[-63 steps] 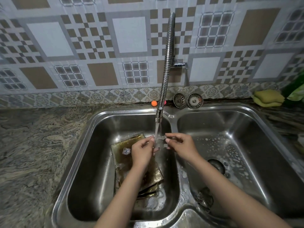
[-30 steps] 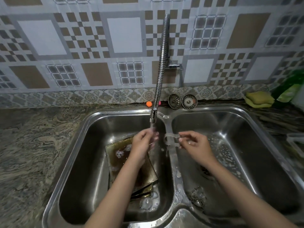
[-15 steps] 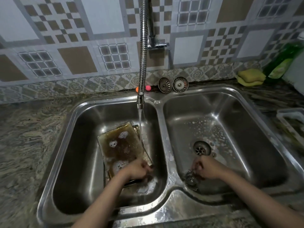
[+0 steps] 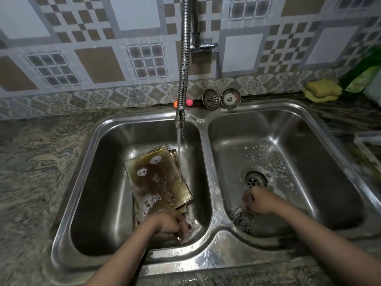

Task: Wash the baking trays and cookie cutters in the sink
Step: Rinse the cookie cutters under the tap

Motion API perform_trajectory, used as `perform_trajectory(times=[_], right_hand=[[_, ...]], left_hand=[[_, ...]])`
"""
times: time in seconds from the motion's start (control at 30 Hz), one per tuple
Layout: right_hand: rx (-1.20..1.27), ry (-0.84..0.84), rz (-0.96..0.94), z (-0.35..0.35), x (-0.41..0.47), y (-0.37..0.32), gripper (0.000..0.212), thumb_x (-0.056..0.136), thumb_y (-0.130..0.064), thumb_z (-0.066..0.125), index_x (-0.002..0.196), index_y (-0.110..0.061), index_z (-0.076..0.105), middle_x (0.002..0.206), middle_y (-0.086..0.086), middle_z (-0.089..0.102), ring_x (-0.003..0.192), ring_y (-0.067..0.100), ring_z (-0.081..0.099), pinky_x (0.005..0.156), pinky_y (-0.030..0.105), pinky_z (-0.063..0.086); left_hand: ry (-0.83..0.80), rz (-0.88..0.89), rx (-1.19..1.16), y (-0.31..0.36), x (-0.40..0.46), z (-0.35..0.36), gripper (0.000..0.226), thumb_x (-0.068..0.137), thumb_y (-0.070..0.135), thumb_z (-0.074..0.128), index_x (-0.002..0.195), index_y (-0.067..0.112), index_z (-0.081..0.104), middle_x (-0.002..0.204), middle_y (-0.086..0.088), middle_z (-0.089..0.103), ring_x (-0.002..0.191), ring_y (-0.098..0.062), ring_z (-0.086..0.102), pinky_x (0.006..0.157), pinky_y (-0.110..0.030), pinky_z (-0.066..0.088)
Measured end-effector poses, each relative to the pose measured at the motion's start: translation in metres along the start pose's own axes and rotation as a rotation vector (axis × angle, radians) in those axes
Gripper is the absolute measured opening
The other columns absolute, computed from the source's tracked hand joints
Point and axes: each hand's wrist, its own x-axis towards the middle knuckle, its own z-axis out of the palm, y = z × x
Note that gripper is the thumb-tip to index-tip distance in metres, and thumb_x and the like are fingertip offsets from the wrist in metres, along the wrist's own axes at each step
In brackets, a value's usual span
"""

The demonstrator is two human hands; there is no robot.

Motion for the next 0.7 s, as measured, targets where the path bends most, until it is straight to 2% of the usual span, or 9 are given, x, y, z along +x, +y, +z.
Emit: perform_trajectory(times=[0.1,0.17,0.23,0.3,0.37,0.47,0.53,0.6,0.7], right_hand=[[0.131,0.196,-0.034,-0.012,-0.007,-0.015,0.023,0.087,-0.018,0.058,0.107,-0.015,0.070,0.085,-0.007,0.067,0.081,0.009,0.063,0.066,0.015,0.041],[0.247,0.383,-0.135,-0.019,-0.013,-0.034,0.015,0.086,-0.017,0.062,0.097,-0.015,0.072,0.075,-0.009,0.067,0.073,0.006,0.063,0.067,0.020,0.047],[0.382,0.499,-0.277,-0.024,-0.020,-0.056,0.010,0.085,-0.015,0.065,0.089,-0.019,0.072,0.067,-0.011,0.064,0.062,-0.003,0.059,0.060,0.010,0.044],[0.478,0.500,-0.389,-0.028,-0.022,-0.080,0.011,0.085,-0.015,0.065,0.090,-0.021,0.072,0.064,-0.007,0.063,0.056,-0.002,0.053,0.055,0.007,0.040],[0.516,0.414,-0.439,-0.030,-0.016,-0.101,0.015,0.086,-0.018,0.065,0.099,-0.023,0.071,0.073,-0.001,0.067,0.058,0.000,0.053,0.058,0.012,0.043],[0.523,0.302,-0.428,-0.032,0.002,-0.125,0.024,0.086,-0.020,0.067,0.109,-0.026,0.069,0.083,-0.010,0.065,0.056,-0.005,0.053,0.056,0.004,0.039],[0.567,0.301,-0.404,-0.033,0.011,-0.136,0.021,0.086,-0.019,0.068,0.105,-0.026,0.071,0.077,-0.006,0.067,0.052,-0.002,0.052,0.055,0.008,0.041],[0.663,0.331,-0.389,-0.036,0.017,-0.142,0.017,0.084,-0.014,0.070,0.096,-0.026,0.072,0.082,-0.001,0.071,0.066,0.010,0.063,0.066,0.018,0.050],[0.790,0.344,-0.447,-0.045,0.020,-0.146,0.019,0.082,-0.008,0.072,0.089,-0.026,0.072,0.084,-0.005,0.071,0.075,0.008,0.064,0.072,0.012,0.049]], left_hand=[[0.198,0.088,-0.113,-0.003,-0.008,-0.007,0.017,0.081,0.002,0.067,0.091,0.016,0.066,0.085,0.002,0.062,0.085,-0.013,0.057,0.077,-0.023,0.045],[0.317,0.167,-0.262,0.000,-0.019,-0.014,0.022,0.080,-0.002,0.068,0.080,0.020,0.062,0.079,0.004,0.061,0.078,-0.012,0.056,0.075,-0.024,0.045],[0.416,0.222,-0.354,0.006,-0.032,-0.024,0.026,0.080,-0.005,0.067,0.077,0.021,0.061,0.080,0.003,0.061,0.076,-0.010,0.056,0.073,-0.024,0.045],[0.500,0.254,-0.379,0.013,-0.043,-0.036,0.026,0.080,-0.003,0.069,0.078,0.021,0.061,0.082,0.002,0.061,0.075,-0.009,0.055,0.069,-0.020,0.045],[0.551,0.283,-0.413,0.021,-0.052,-0.048,0.025,0.079,-0.004,0.069,0.080,0.020,0.061,0.081,-0.002,0.059,0.074,-0.012,0.053,0.066,-0.018,0.044],[0.612,0.333,-0.479,0.030,-0.060,-0.065,0.025,0.079,-0.009,0.067,0.079,0.016,0.061,0.073,-0.006,0.054,0.068,-0.015,0.047,0.062,-0.016,0.042],[0.656,0.355,-0.509,0.033,-0.065,-0.074,0.025,0.080,-0.010,0.066,0.079,0.015,0.062,0.074,-0.010,0.053,0.065,-0.012,0.045,0.062,-0.015,0.041],[0.706,0.382,-0.519,0.035,-0.069,-0.080,0.025,0.081,-0.009,0.066,0.080,0.016,0.063,0.078,-0.011,0.054,0.064,-0.010,0.045,0.064,-0.017,0.041],[0.805,0.441,-0.517,0.036,-0.073,-0.087,0.024,0.082,-0.005,0.065,0.081,0.019,0.065,0.079,-0.006,0.060,0.065,-0.008,0.048,0.068,-0.021,0.043]])
